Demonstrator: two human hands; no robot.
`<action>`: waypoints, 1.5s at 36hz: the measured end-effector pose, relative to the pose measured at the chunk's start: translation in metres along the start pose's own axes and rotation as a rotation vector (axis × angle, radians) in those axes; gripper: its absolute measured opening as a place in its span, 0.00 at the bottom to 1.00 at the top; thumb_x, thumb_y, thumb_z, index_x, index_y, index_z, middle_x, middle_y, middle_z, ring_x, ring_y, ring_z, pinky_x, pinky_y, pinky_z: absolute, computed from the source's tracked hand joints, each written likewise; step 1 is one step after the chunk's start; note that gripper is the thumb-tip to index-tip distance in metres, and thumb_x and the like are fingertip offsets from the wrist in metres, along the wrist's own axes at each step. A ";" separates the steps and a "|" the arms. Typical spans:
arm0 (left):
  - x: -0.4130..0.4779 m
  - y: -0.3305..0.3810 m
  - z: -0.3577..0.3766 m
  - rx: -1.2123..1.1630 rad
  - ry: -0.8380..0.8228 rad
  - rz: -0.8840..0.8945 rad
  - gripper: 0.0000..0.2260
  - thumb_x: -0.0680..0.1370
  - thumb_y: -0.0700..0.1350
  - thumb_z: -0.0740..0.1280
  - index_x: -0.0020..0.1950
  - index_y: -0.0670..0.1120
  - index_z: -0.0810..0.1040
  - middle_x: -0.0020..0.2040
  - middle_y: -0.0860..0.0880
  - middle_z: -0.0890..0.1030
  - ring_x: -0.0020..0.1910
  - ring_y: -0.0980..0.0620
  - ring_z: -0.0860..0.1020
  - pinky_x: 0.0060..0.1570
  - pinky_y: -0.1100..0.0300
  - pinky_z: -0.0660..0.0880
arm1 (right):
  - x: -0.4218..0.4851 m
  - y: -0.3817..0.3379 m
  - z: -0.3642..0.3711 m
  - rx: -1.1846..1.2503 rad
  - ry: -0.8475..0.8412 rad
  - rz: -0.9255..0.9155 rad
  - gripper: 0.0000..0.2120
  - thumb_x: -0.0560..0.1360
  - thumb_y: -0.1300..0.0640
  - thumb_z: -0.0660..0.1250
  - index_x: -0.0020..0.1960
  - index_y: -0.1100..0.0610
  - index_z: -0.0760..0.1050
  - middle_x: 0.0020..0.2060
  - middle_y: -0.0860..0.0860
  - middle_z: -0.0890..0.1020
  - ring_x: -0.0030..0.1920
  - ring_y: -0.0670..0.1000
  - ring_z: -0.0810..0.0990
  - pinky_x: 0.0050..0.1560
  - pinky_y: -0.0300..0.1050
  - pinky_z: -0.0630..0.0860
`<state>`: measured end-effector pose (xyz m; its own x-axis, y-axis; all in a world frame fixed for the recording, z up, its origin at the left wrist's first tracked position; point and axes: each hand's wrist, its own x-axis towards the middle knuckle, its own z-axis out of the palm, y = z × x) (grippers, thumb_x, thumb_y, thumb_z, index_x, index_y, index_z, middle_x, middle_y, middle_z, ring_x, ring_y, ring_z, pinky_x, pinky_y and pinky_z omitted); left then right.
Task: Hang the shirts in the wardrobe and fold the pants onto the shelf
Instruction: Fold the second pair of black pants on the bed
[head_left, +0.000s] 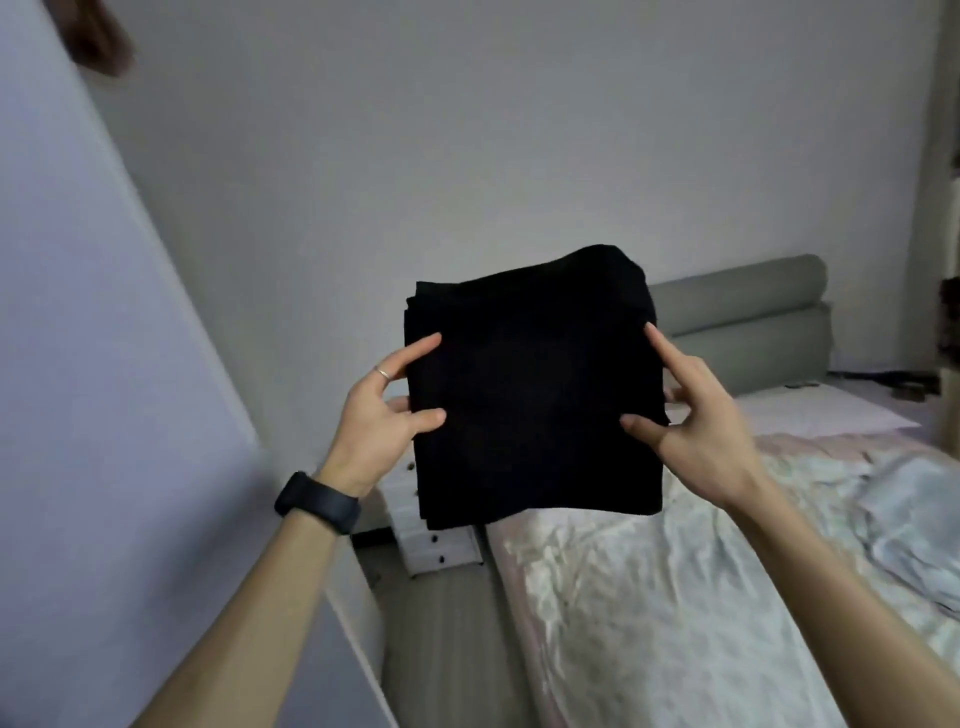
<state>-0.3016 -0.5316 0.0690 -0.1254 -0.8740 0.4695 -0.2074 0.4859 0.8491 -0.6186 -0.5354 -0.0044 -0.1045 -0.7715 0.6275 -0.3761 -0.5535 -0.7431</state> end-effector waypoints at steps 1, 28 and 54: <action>-0.006 0.009 -0.013 0.023 0.029 0.013 0.35 0.72 0.25 0.70 0.66 0.63 0.78 0.59 0.62 0.81 0.52 0.49 0.85 0.48 0.61 0.81 | 0.004 -0.011 0.009 0.020 -0.009 -0.026 0.47 0.71 0.64 0.77 0.76 0.30 0.60 0.58 0.27 0.72 0.57 0.32 0.74 0.58 0.35 0.75; -0.325 0.210 -0.267 0.533 0.982 -0.090 0.34 0.73 0.24 0.68 0.63 0.62 0.80 0.59 0.58 0.81 0.57 0.52 0.83 0.50 0.56 0.82 | -0.059 -0.306 0.331 0.669 -0.725 -0.389 0.41 0.76 0.62 0.73 0.78 0.34 0.58 0.58 0.28 0.69 0.58 0.35 0.73 0.60 0.34 0.72; -0.463 0.280 -0.603 0.629 1.437 -0.430 0.28 0.76 0.28 0.63 0.65 0.59 0.77 0.57 0.49 0.80 0.53 0.51 0.79 0.40 0.57 0.76 | -0.141 -0.630 0.687 0.687 -1.240 -0.389 0.38 0.74 0.68 0.73 0.79 0.49 0.63 0.69 0.53 0.72 0.69 0.56 0.74 0.68 0.48 0.73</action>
<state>0.2829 0.0036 0.2358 0.9277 -0.0511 0.3698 -0.3729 -0.1712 0.9119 0.2651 -0.2934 0.2153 0.8715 -0.1163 0.4763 0.3435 -0.5484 -0.7624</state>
